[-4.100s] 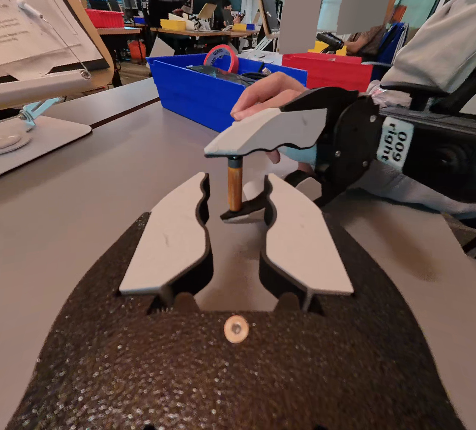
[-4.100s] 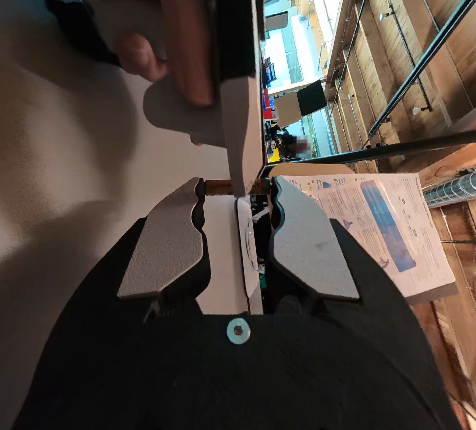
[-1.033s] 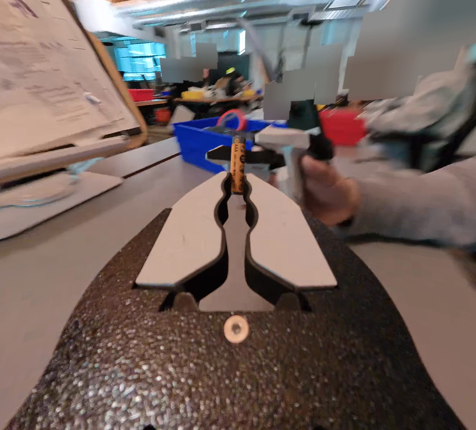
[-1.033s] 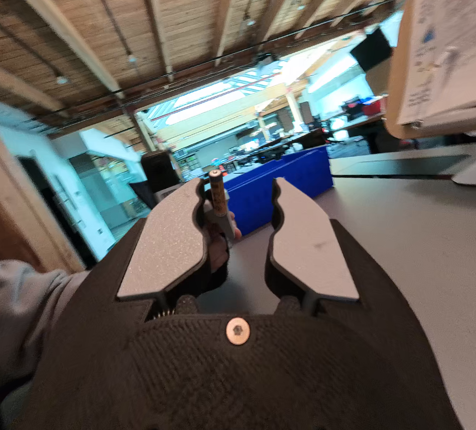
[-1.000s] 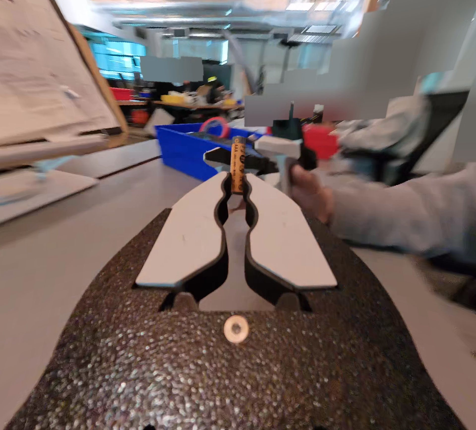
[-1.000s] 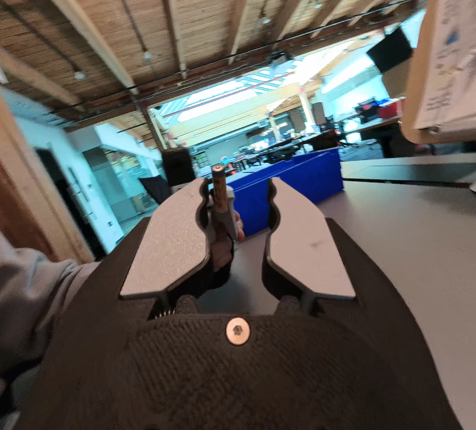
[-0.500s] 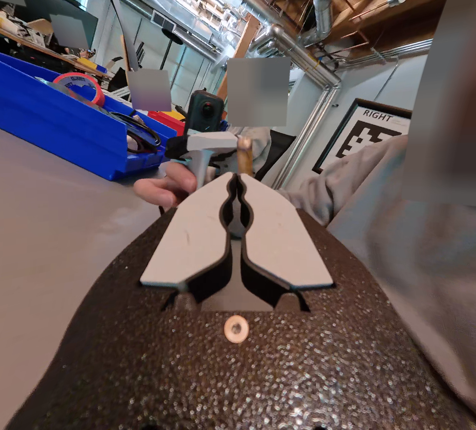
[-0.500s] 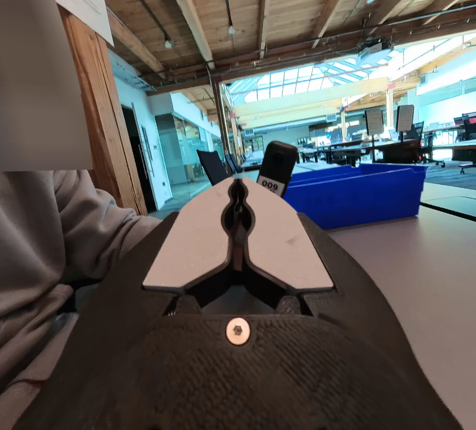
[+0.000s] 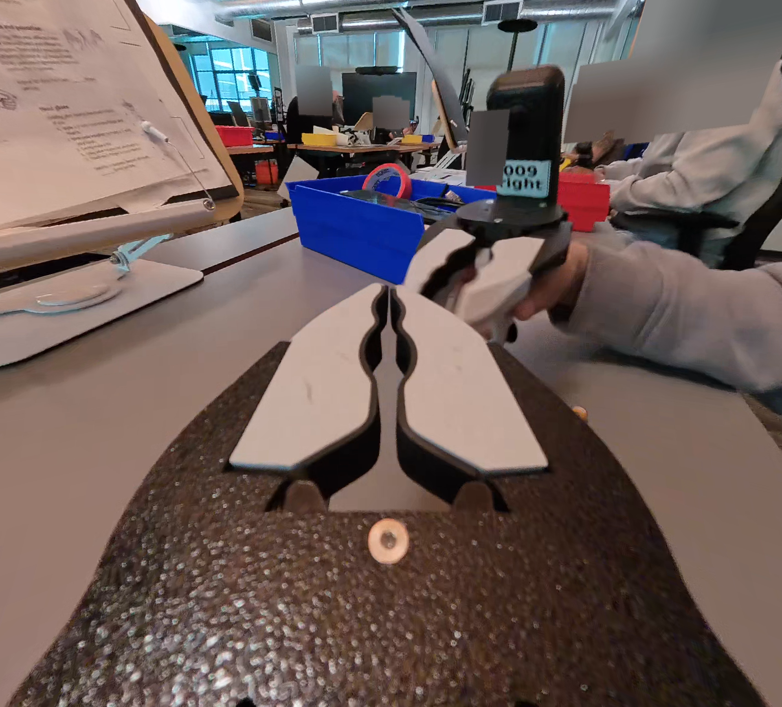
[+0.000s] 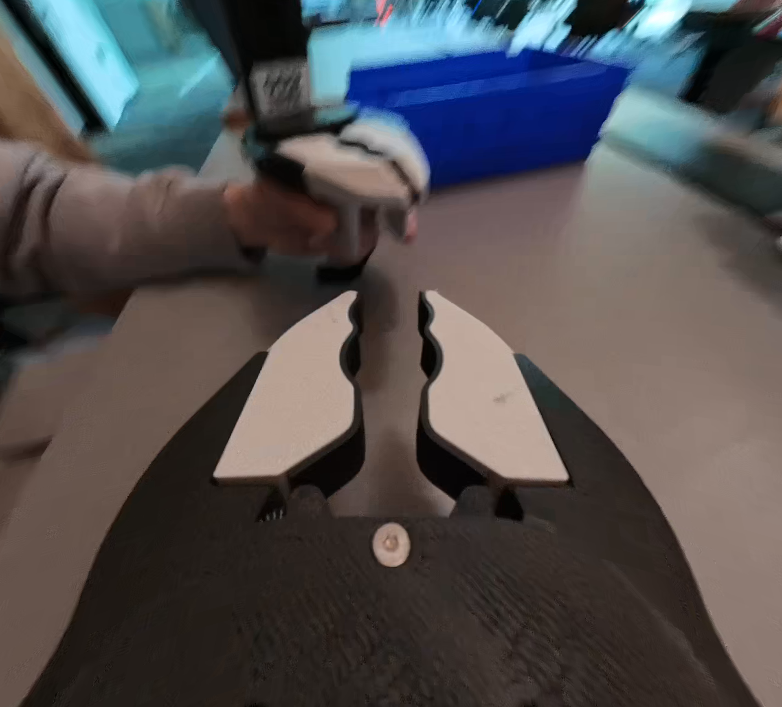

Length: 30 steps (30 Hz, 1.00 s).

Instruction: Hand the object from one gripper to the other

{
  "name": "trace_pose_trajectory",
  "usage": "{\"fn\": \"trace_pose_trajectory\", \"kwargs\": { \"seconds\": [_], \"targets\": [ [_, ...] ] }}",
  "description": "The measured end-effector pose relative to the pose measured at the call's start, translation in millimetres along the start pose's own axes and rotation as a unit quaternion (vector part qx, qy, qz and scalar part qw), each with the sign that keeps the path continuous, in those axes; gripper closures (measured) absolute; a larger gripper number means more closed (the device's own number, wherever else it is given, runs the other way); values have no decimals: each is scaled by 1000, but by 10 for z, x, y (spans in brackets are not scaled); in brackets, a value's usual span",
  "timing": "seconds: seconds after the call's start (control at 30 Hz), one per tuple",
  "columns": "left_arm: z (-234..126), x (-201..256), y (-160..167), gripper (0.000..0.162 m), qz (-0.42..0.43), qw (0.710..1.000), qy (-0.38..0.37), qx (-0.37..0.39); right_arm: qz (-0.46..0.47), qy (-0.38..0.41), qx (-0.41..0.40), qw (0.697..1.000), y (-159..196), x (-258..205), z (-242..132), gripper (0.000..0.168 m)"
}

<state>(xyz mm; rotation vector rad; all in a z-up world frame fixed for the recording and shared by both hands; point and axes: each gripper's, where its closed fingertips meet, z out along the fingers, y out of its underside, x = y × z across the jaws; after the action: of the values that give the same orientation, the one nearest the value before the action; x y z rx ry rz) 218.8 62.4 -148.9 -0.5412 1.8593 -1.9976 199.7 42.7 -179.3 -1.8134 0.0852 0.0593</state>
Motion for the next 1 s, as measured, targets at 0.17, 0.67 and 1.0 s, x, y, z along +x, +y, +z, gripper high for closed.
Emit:
{"fn": "trace_pose_trajectory", "kwargs": {
  "seconds": [0.17, 0.67, 1.0],
  "targets": [
    [32, -7, 59, 159, 27, 999, -17, -17, 23, -99, -285, 953, 843, -403, -412, 133],
    [72, 462, 173, 162, 96, 987, 115, -51, -42, -66, -306, 949, 813, -431, -532, 122],
    [193, 1215, 1085, 140, 295, 879, 253, -277, -42, 226, -116, 966, 160, 594, -717, 128]
  ]
}}
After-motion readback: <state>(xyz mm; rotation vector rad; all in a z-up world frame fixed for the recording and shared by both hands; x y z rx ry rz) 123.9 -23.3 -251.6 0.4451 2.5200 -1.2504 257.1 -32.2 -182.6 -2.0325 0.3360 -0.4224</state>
